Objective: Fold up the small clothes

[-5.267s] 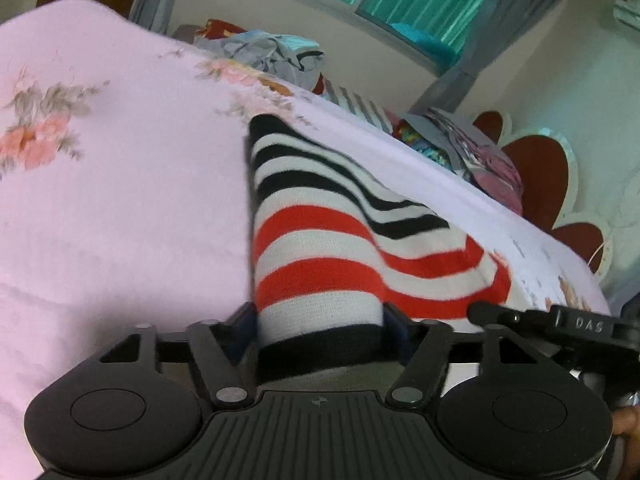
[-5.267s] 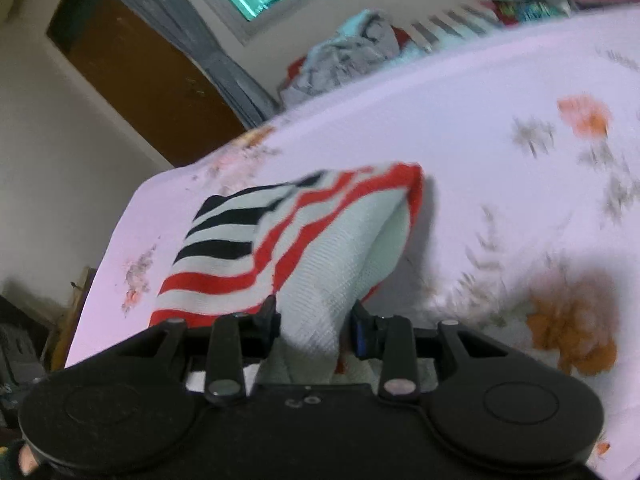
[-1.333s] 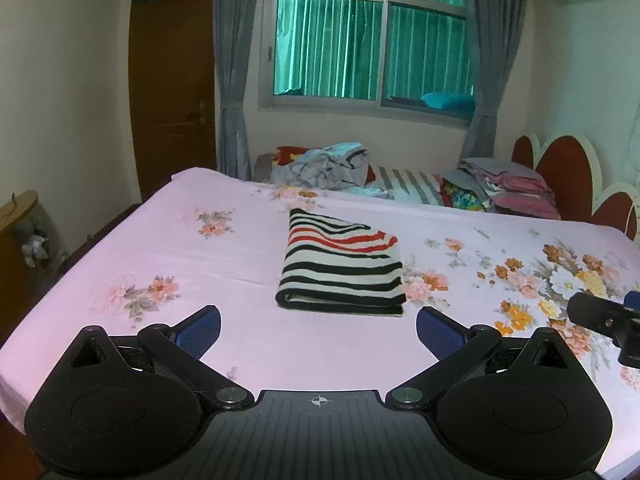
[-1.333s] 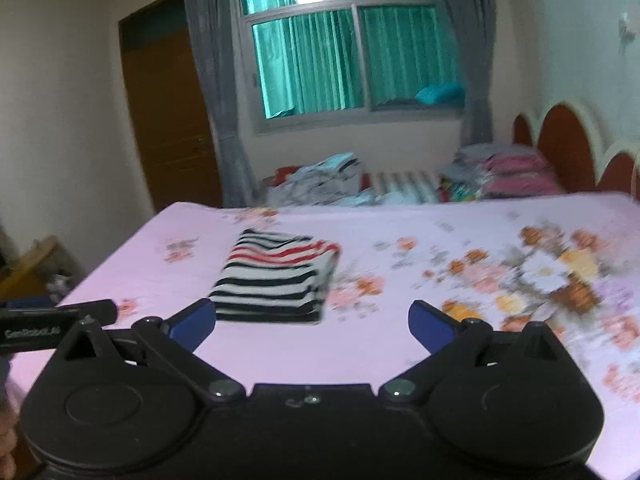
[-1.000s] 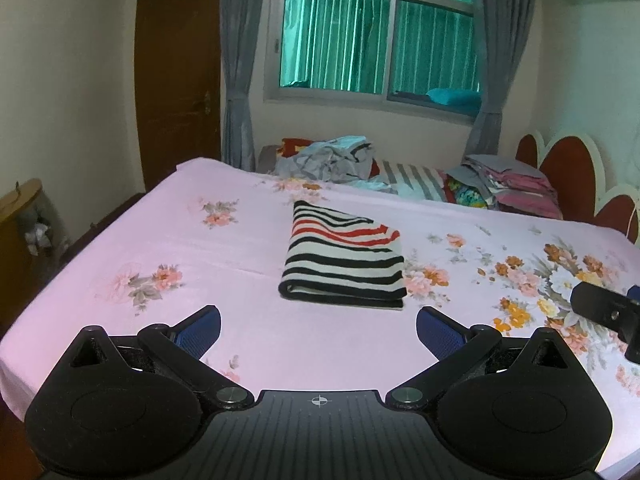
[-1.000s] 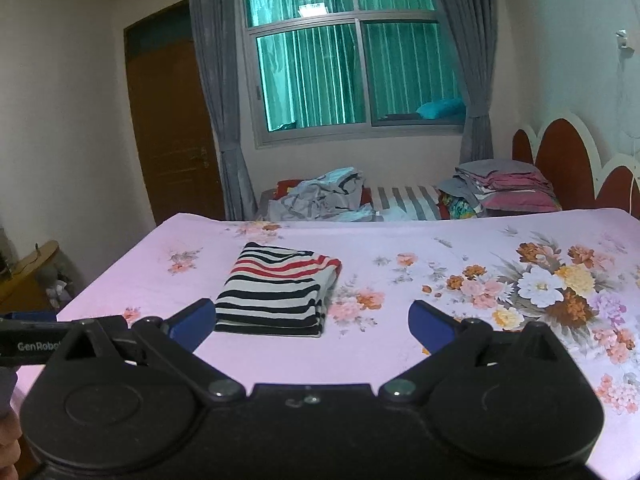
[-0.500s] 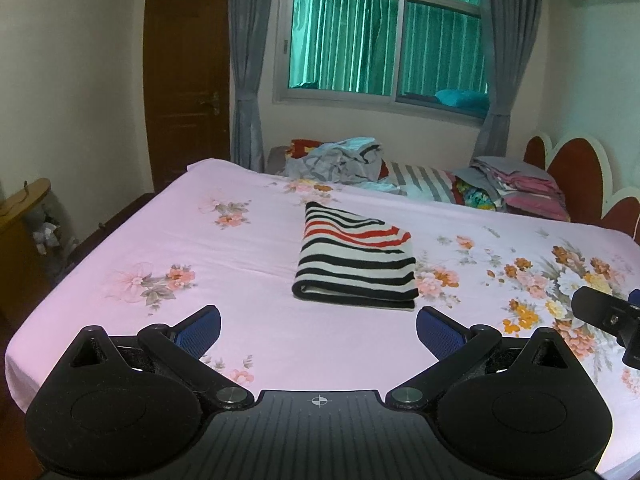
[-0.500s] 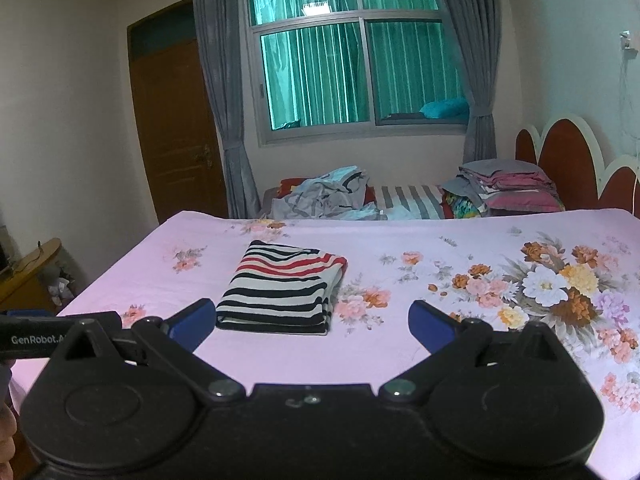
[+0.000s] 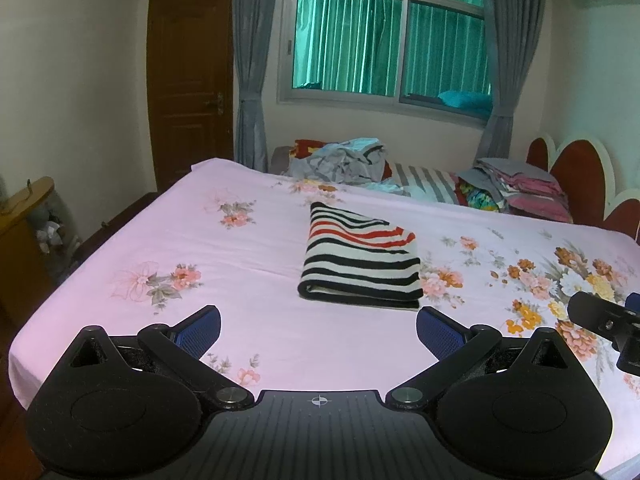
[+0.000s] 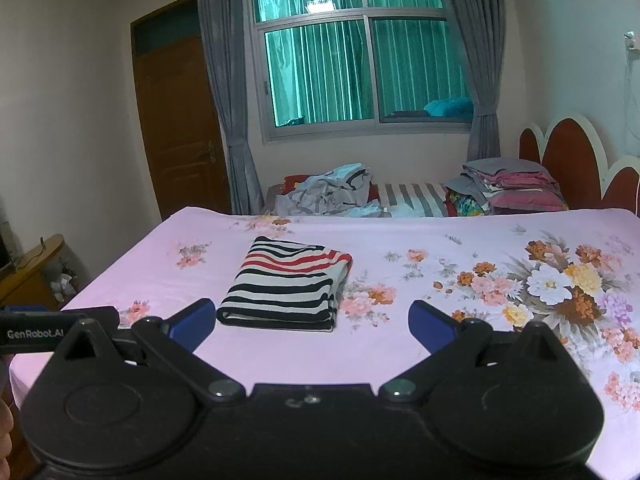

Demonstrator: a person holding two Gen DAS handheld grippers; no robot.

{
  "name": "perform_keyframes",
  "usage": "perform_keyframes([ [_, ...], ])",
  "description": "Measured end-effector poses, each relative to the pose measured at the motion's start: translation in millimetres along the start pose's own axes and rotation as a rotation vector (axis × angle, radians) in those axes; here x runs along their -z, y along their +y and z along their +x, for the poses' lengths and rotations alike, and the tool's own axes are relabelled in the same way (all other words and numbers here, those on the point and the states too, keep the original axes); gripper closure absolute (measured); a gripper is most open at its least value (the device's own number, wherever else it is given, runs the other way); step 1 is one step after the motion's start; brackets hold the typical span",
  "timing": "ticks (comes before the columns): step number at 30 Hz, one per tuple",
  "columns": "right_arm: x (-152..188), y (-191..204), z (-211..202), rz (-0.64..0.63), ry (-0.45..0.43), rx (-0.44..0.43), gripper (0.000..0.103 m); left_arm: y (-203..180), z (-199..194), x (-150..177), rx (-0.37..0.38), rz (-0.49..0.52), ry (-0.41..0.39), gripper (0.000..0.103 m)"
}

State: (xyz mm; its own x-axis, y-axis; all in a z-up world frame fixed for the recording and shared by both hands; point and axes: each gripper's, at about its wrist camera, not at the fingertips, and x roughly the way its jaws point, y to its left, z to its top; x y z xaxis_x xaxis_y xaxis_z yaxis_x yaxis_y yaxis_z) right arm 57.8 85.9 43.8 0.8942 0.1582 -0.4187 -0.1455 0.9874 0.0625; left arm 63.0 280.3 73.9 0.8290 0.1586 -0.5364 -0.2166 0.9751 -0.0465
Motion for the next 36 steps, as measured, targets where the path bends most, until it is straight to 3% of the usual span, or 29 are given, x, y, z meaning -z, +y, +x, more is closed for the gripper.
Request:
perform_keyframes([
  [36, 1, -4, 12, 0.001, 0.016, -0.005, 0.0, -10, 12, -3, 0.024, 0.001, 0.033, 0.0],
])
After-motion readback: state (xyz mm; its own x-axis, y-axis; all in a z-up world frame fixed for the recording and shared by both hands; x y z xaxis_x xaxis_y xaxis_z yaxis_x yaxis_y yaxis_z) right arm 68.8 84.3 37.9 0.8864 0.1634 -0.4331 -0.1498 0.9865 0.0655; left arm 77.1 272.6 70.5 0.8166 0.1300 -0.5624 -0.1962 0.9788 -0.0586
